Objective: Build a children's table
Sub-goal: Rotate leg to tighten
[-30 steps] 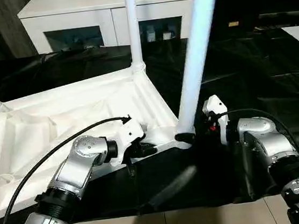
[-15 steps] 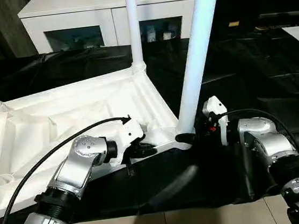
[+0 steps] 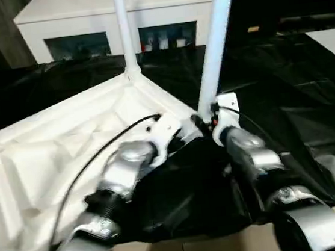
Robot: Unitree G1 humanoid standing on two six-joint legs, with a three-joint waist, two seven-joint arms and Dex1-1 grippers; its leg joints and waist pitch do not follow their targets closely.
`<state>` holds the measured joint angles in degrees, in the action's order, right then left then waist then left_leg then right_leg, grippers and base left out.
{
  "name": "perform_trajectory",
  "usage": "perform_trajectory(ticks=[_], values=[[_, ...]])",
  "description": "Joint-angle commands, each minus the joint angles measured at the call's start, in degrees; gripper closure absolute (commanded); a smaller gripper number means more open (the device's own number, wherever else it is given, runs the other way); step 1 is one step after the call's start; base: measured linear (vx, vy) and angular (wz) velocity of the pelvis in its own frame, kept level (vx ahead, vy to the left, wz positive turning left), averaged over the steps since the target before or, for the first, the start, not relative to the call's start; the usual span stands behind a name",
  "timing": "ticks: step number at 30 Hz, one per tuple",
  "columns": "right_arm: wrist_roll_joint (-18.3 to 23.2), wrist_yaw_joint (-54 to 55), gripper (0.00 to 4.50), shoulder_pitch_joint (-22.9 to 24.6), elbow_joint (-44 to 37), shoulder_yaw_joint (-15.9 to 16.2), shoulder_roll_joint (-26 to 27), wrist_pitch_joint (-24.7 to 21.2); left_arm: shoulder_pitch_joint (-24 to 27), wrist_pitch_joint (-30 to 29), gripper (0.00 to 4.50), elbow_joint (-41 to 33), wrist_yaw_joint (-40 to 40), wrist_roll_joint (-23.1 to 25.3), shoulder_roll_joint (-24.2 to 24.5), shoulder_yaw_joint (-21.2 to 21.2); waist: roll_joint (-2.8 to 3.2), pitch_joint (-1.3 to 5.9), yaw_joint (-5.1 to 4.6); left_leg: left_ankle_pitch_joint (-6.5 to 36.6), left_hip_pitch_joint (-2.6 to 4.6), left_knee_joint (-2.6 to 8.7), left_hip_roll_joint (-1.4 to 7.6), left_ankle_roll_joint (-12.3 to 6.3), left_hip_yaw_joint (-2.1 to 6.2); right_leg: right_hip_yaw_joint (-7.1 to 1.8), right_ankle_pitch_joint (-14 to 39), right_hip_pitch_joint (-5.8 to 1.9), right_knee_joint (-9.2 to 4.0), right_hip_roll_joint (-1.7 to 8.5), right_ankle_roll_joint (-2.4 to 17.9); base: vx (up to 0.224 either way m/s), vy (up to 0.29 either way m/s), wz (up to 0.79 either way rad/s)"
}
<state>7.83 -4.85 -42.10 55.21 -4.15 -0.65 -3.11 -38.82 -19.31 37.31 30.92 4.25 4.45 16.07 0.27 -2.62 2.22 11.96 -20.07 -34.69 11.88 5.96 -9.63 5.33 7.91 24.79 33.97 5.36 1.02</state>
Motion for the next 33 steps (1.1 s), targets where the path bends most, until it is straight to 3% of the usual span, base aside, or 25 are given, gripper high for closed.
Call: perform_trajectory(ticks=[1, 4, 7, 12, 13, 20, 22, 24, 25, 27, 29, 33], values=[[-0.6, 1.0, 1.86, 0.4, 3.1, 1.3, 2.8, -1.2, -1.2, 0.9, 4.5, 3.7, -6.1, 1.3, -0.9, -1.4, -0.16, 3.89, -0.05, 12.8, -0.35, 4.29, 0.06, -2.72, -0.37, -1.83, 21.8, -3.48, -4.8, 2.08, 8.2, 0.0, 0.0, 0.0], [-1.4, -1.1, 1.86, -0.2, 3.1, 1.8, 4.1, 1.2, -1.8, 1.7, 4.5, 4.9, -5.9, 1.5, -1.5, -1.6, -0.3, 3.9, 0.17, 13.0, -0.34, 4.25, 0.08, -3.23, -0.48, -1.89, 21.1, -3.57, -4.73, 2.25, 8.7, 0.0, 0.0, 0.0], [-3.5, -4.9, 1.16, 0.3, 0.8, 3.9, 2.3, 4.4, -1.1, 2.4, 4.5, 3.9, -4.4, 1.4, -0.3, -1.3, -0.33, 3.92, 0.38, 12.3, -0.56, 4.27, 0.09, -3.76, -0.48, -1.94, 20.5, -3.81, -4.55, 2.33, 9.0, 0.0, 0.0, 0.0], [-3.4, -14.2, 0.73, 2.9, -5.7, 6.9, -1.9, 1.9, 0.8, 3.3, 4.5, 0.8, -0.8, 2.0, 2.7, 0.1, -0.68, 3.83, -0.17, 12.1, -1.2, 4.35, 0.07, -4.44, -0.19, -1.76, 21.7, -4.57, -4.55, 2.29, 7.9, 0.0, 0.0, 0.0], [-2.2, -19.8, 0.67, 4.1, -8.5, 7.4, -4.3, 0.8, 1.7, 3.3, 4.5, -0.9, 1.0, 1.9, 4.0, 0.2, -0.43, 3.83, -0.22, 11.7, -1.14, 4.29, 0.16, -4.96, -0.22, -1.84, 21.2, -4.42, -4.56, 2.3, 8.2, 0.0, 0.0, 0.0], [0.3, -41.7, 0.67, 9.3, -18.1, 10.5, -15.8, -0.4, 5.2, 4.7, 4.5, -7.5, 13.7, -0.8, 11.0, 1.3, -0.35, 4.0, 0.12, 10.0, -0.82, 4.06, 0.7, -6.98, -0.32, -2.07, 15.2, -4.34, -3.72, 2.3, 12.1, 0.0, 0.0, 0.0], [0.3, -45.9, 0.67, 10.3, -19.8, 11.4, -18.4, -0.9, 6.6, 7.9, 4.5, -10.1, 20.7, -3.3, 13.4, 2.1, -0.38, 3.94, 0.13, 9.8, -0.67, 4.02, 0.68, -6.88, -0.43, -2.11, 15.0, -4.12, -3.75, 2.31, 13.0, 0.0, 0.0, 0.0], [0.4, -46.9, 0.67, 10.5, -20.1, 11.6, -19.0, -0.9, 7.3, 8.2, 4.5, -11.5, 23.4, -4.6, 14.1, 2.3, -0.45, 3.91, 0.08, 9.9, -0.65, 4.08, 0.76, -6.54, -0.47, -2.21, 15.2, -4.07, -3.72, 2.36, 13.1, 0.0, 0.0, 0.0], [1.3, -50.1, 0.67, 10.6, -20.9, 11.9, -19.7, -1.9, 8.8, 5.6, 4.5, -16.2, 30.1, -7.5, 16.6, 3.6, -0.45, 3.87, 0.11, 10.3, -0.62, 4.15, 0.82, -6.3, -0.39, -2.18, 15.7, -4.1, -3.62, 2.44, 13.2, 0.0, 0.0, 0.0], [1.2, -51.4, 0.67, 10.6, -21.3, 12.3, -20.1, -2.4, 9.2, 4.0, 4.5, -17.7, 31.0, -7.9, 17.2, 3.8, -0.26, 3.71, 0.16, 11.0, -0.46, 4.32, 1.01, -5.58, -0.45, -2.31, 16.8, -3.88, -3.66, 2.43, 13.5, 0.0, 0.0, 0.0], [0.5, -52.5, 0.67, 10.7, -21.2, 13.0, -20.5, -2.5, 9.2, 3.9, 4.5, -17.5, 30.1, -7.4, 16.9, 3.3, -0.1, 3.54, 0.56, 12.3, 0.36, 4.23, 1.06, -5.15, -0.83, -2.42, 16.8, -3.22, -4.02, 2.14, 13.6, 0.0, 0.0, 0.0], [-0.6, -53.4, 0.67, 10.8, -20.8, 14.3, -20.8, -2.7, 9.2, 4.1, 4.5, -17.3, 30.0, -7.1, 16.8, 3.1, -0.41, 3.63, 1.04, 12.3, 0.01, 4.45, 0.98, -3.94, -0.69, -2.62, 16.8, -3.74, -3.61, 2.13, 12.8, 0.0, 0.0, 0.0]])
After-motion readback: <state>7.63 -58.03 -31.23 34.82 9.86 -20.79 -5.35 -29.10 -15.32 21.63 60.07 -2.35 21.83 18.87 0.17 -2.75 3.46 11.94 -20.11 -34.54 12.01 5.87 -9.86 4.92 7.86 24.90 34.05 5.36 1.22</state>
